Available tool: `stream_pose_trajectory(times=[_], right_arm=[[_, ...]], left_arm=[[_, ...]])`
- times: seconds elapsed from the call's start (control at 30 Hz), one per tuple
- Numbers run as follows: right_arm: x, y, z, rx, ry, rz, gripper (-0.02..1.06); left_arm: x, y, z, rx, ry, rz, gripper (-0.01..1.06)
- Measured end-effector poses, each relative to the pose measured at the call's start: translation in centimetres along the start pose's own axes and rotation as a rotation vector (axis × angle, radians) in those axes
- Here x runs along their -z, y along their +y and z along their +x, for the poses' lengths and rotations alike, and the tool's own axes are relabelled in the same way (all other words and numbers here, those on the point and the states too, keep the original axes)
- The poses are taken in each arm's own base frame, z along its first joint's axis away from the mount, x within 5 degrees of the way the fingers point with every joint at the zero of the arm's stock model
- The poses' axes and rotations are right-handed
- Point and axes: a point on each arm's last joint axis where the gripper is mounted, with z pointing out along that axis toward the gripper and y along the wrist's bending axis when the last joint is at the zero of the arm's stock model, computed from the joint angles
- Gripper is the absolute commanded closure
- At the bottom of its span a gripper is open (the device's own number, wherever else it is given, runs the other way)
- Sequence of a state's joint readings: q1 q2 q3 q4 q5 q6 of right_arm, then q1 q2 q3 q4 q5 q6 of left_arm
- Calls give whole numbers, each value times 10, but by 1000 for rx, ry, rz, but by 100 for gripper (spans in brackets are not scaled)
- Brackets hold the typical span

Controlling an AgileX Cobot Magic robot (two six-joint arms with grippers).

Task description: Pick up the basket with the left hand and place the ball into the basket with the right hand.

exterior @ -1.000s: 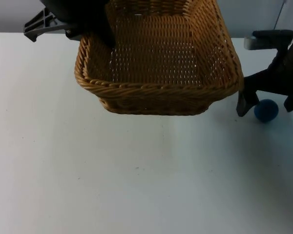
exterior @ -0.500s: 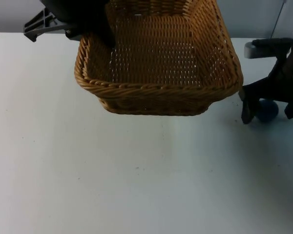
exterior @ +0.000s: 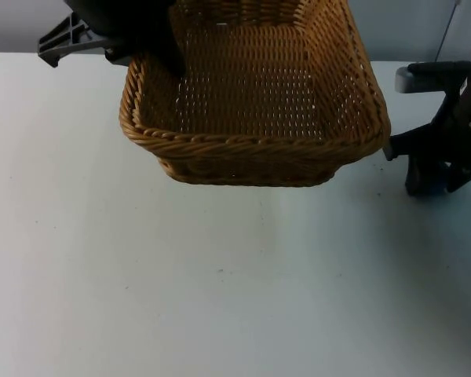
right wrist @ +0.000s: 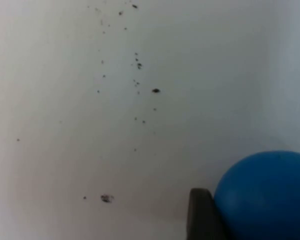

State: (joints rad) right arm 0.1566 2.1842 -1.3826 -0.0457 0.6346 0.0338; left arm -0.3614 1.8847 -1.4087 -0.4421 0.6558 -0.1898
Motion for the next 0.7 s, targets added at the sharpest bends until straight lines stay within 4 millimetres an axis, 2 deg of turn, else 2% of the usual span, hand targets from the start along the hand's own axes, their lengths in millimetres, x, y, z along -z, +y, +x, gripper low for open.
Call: stream_pose_trajectory(times=[0.2, 0.4, 0.5, 0.53, 0.57, 0.7], right_arm=[[0, 0, 0, 0, -2, 0, 74], [0, 0, 0, -2, -2, 0, 81], [0, 0, 0, -11, -2, 0, 92], [0, 0, 0, -13, 1, 0, 92], [1, 0, 0, -15, 2, 0, 102], [11, 0, -2, -15, -19, 0, 104]], left_arm=[[0, 0, 0, -6, 1, -5, 105], [0, 1, 0, -9, 2, -7, 105], [0, 1, 0, -9, 2, -7, 105], [0, 1, 0, -9, 2, -7, 105], [0, 1, 0, -9, 2, -7, 105], [0, 1, 0, -9, 2, -7, 105]])
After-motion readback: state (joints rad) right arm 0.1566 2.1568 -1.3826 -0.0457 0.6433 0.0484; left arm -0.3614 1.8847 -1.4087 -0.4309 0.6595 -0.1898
